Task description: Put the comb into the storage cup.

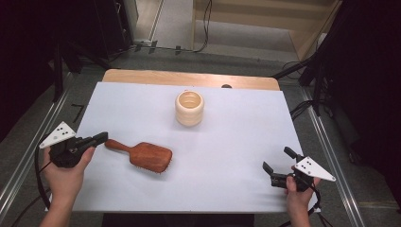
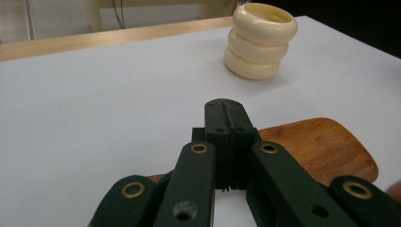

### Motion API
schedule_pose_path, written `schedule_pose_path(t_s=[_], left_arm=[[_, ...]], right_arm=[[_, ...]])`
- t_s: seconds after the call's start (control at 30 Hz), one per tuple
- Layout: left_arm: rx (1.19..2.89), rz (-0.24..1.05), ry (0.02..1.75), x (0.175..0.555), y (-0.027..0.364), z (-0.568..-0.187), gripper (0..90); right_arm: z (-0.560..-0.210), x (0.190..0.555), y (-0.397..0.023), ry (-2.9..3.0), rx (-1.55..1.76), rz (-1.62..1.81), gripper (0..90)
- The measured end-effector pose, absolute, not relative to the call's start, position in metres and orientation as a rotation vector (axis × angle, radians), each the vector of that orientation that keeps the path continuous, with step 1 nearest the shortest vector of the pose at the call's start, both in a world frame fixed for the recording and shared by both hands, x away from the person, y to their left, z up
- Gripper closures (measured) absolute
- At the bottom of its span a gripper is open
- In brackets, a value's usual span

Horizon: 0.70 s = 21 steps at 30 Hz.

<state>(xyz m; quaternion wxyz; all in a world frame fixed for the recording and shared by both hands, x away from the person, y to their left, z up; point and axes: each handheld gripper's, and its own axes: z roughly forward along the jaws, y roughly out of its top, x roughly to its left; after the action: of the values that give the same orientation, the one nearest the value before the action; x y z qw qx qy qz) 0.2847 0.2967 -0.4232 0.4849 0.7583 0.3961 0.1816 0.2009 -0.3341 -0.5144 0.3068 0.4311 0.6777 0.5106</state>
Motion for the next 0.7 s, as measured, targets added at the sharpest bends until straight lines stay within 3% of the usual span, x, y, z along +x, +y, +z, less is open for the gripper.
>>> schedule_pose_path(t_s=[0.17, 0.7], left_arm=[[1.917, 0.460, 0.963, 0.295, 0.289, -0.428, 90.0], [2.081, 0.337, 0.990, 0.337, 0.263, -0.442, 90.0]], right_arm=[[-0.514, 0.200, -0.334, 1.795, 1.141, 1.349, 0.0], [-0.515, 0.201, -0.334, 1.800, 1.140, 1.352, 0.0]])
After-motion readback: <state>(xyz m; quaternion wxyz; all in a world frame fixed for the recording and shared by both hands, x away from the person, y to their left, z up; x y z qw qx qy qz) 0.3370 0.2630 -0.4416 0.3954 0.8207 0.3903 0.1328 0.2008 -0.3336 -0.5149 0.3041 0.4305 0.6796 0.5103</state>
